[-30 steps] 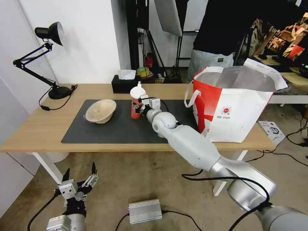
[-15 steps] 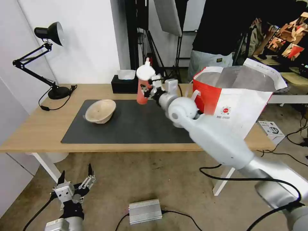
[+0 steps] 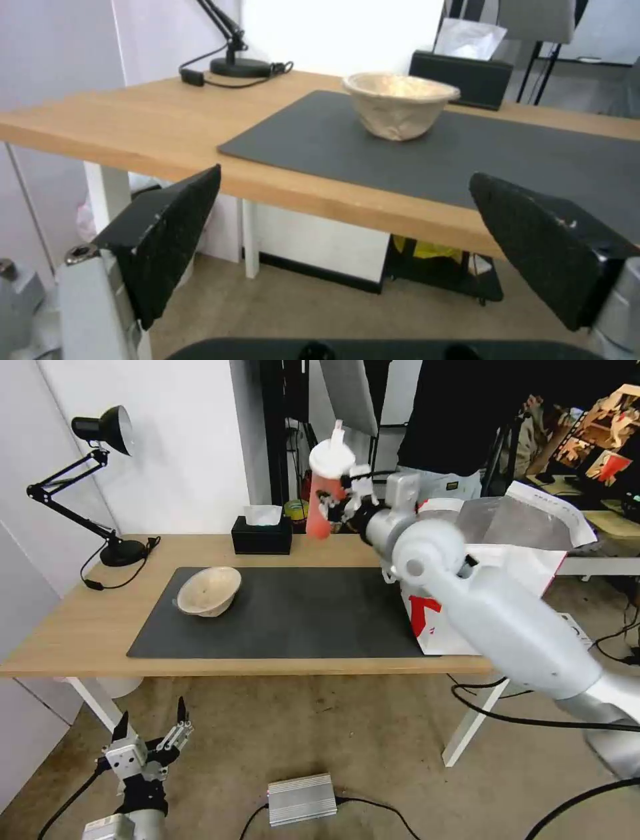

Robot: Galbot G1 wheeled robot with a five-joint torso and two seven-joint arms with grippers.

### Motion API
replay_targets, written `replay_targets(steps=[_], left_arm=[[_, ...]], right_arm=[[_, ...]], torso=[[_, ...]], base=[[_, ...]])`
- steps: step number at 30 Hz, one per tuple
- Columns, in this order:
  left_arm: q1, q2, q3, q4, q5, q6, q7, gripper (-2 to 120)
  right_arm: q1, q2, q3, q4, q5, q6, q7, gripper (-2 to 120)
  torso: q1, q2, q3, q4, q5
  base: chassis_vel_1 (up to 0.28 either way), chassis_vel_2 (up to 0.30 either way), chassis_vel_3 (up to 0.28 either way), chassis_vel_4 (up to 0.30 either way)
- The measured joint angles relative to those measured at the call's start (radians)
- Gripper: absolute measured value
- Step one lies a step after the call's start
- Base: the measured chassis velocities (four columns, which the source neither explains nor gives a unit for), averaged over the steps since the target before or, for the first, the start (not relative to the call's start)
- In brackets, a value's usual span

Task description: Pick up the trash from the table and place it into the takeout bag.

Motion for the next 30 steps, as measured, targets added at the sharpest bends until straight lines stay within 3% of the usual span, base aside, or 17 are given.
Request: replay_targets(steps=[8,15,22,25,30], left_arm=[[0.009,0.008,-0.002,-0.026,-0.014,-0.002,0.005,100],[0.022,0.012,-0.001,-0.048,-0.016,-0.007,0.006,100],[0.037,0.016,0.006,-0.058,-0.006,-0.031,0.01,100],[0.047,0.022,0.014,-0.069,-0.004,-0.041,0.01,100],[0.041,0.028,0.02,-0.073,-0.006,-0.042,0.012,100]], right_arm=[[-0.016,-0.159,0.064,0.111,0.07,-0.054,0.041,3],[-0.05,-0.254,0.119,0.181,0.121,-0.067,0.057,3],[-0.155,-0.373,0.228,0.255,0.16,-0.069,0.071,3],[-0.234,-0.459,0.308,0.296,0.173,-0.069,0.071,3],[-0.264,-0.502,0.342,0.298,0.177,-0.067,0.07,3]], torso=[[0.0,0.0,0.0,-0.0001,0.0001],[0.0,0.0,0.0,0.0,0.0],[0.0,0.0,0.0,0.0,0.0002],[0.0,0.0,0.0,-0.0002,0.0003],[0.0,0.0,0.0,-0.0003,0.0]], base=[[0.0,0.0,0.0,0.0],[0.0,0.0,0.0,0.0],[0.0,0.0,0.0,0.0],[0.0,0.0,0.0,0.0],[0.0,0.0,0.0,0.0]])
